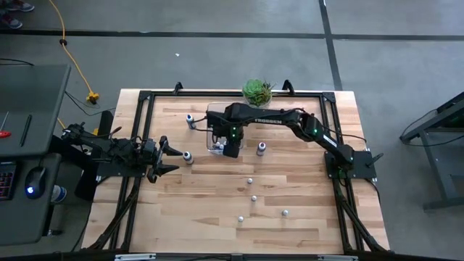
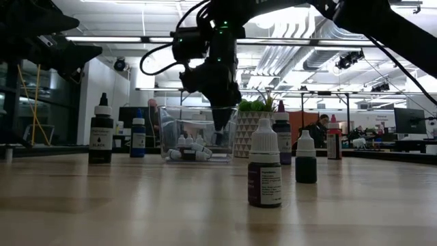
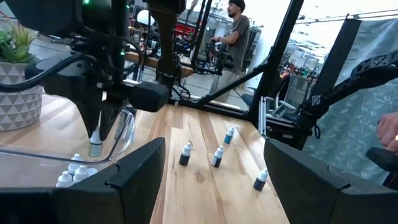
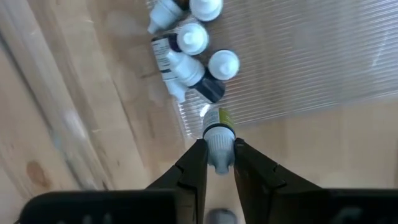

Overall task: Pick & Place food coloring
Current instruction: Put the small green food coloring bottle into the transparent bin

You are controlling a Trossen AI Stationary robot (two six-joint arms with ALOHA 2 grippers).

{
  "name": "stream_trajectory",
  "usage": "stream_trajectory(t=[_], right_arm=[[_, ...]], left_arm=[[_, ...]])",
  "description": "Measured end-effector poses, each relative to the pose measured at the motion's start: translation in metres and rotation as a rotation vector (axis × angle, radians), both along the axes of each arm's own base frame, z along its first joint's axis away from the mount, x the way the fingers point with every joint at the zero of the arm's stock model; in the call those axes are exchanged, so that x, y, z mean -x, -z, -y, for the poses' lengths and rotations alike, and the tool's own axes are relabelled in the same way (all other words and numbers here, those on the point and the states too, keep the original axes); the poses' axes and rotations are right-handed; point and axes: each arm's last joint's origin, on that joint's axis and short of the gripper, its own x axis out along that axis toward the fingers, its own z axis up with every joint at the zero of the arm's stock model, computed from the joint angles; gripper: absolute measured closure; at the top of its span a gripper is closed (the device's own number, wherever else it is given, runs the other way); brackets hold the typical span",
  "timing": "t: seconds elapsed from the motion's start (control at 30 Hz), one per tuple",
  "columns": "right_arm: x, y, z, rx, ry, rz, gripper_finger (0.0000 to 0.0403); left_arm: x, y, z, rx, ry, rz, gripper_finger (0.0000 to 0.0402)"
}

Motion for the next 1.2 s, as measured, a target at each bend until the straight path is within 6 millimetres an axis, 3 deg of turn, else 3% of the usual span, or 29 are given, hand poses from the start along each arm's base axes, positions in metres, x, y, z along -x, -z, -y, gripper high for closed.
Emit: stream_trajectory(t=[0.47, 0.77, 1.2], right_arm=[[-0.002, 0.005, -0.002, -0.006, -0.005, -0.002, 0.0333], [0.0, 0.028, -0.01, -0.063, 0.001, -0.034, 0.0333], [-0.002, 0.025, -0.009, -0.045, 0.01, -0.012, 0.0332]], left_arm=[[0.0, 0.0, 0.0, 0.0, 0.0, 0.0, 0.013], [0.0, 0.0, 0.0, 0.0, 0.0, 0.0, 0.013], [0.0, 0.0, 0.0, 0.0, 0.0, 0.0, 0.013]])
